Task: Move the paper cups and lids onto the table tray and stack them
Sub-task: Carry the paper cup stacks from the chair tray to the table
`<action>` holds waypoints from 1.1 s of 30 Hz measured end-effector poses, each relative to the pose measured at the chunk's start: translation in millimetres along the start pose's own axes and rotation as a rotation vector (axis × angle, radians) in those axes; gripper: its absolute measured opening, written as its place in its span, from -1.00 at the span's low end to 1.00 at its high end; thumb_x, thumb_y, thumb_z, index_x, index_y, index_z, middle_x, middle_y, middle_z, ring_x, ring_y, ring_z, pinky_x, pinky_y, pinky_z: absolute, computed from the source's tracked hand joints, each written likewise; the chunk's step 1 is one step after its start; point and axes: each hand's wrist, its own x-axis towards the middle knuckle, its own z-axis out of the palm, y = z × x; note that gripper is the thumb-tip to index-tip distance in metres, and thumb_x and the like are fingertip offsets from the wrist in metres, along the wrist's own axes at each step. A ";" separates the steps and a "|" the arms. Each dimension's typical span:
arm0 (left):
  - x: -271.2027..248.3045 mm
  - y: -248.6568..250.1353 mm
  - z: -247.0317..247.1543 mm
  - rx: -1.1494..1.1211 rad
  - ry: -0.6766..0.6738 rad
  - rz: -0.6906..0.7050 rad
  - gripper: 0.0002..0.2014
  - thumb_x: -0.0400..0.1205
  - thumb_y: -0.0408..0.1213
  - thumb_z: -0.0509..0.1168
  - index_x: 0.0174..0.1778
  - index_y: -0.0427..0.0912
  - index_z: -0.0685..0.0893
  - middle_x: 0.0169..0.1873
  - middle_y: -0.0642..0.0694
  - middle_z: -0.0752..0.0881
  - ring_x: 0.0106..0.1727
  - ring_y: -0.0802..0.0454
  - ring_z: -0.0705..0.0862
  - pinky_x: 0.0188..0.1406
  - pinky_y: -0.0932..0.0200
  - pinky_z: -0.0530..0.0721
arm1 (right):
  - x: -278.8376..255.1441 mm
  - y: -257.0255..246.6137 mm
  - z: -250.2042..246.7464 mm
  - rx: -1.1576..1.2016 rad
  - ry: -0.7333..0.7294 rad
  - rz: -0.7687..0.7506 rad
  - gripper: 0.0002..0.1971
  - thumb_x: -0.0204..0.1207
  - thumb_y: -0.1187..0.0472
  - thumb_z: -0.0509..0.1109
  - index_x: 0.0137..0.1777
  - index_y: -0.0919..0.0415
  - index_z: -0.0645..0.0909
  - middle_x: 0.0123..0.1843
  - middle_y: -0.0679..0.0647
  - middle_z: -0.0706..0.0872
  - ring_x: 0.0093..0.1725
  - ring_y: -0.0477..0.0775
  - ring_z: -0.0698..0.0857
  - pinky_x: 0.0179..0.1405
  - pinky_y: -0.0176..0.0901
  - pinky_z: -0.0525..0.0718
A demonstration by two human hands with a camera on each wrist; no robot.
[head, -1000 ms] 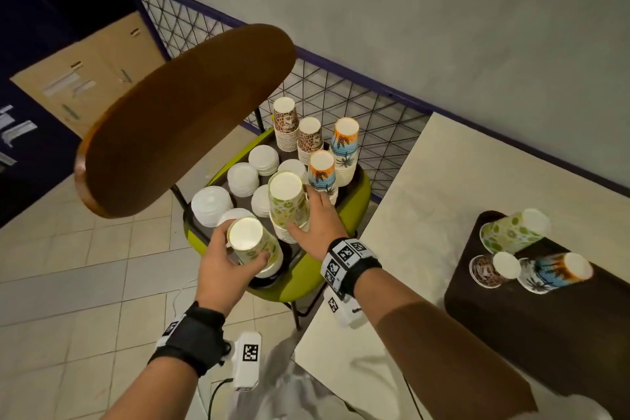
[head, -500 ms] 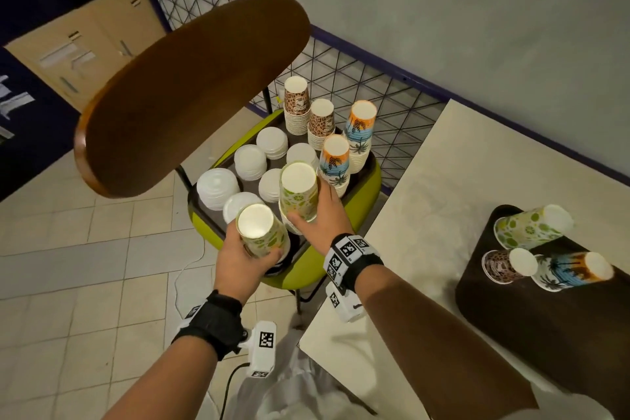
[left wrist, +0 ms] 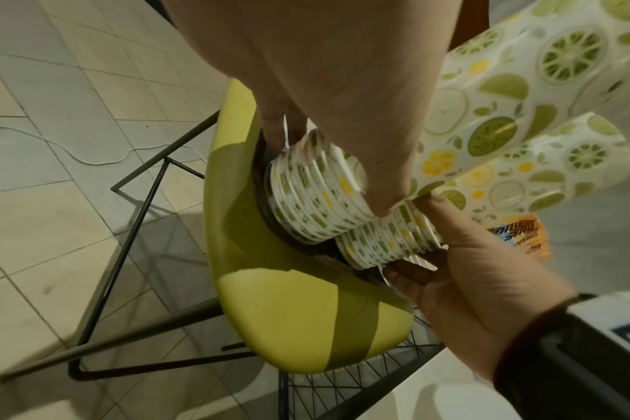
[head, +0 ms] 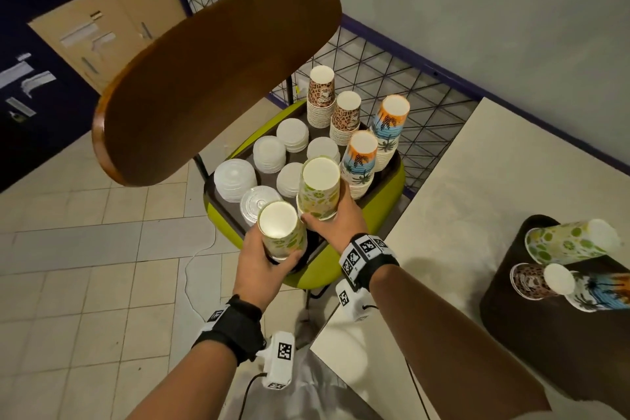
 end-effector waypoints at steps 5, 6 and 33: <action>-1.6 1.8 2.5 0.046 -0.031 0.027 -0.18 0.40 -0.23 0.69 0.55 -0.13 0.46 0.28 0.02 0.52 0.41 0.11 0.50 0.46 0.05 0.56 | 3.2 -2.5 1.3 -0.018 -0.019 -0.006 0.12 0.10 -0.31 0.66 0.64 -0.18 0.16 0.57 0.00 0.53 0.56 0.16 0.51 0.49 0.25 0.56; -1.2 2.3 2.7 0.042 -0.031 0.031 -0.18 0.40 -0.22 0.69 0.55 -0.11 0.45 0.28 0.01 0.52 0.40 0.15 0.49 0.45 0.10 0.55 | 3.6 -2.7 0.8 -0.020 -0.022 -0.011 0.13 0.09 -0.32 0.65 0.65 -0.18 0.16 0.57 0.01 0.53 0.56 0.17 0.51 0.49 0.25 0.56; 4.6 -4.8 1.7 0.085 -0.049 0.066 -0.09 0.35 -0.14 0.69 0.62 -0.10 0.42 0.34 0.00 0.50 0.34 0.32 0.42 0.37 0.54 0.37 | -1.1 -5.2 -13.7 0.007 -0.108 -0.008 0.03 0.06 -0.29 0.72 0.54 -0.35 0.26 0.46 -0.16 0.64 0.47 0.02 0.60 0.47 0.15 0.60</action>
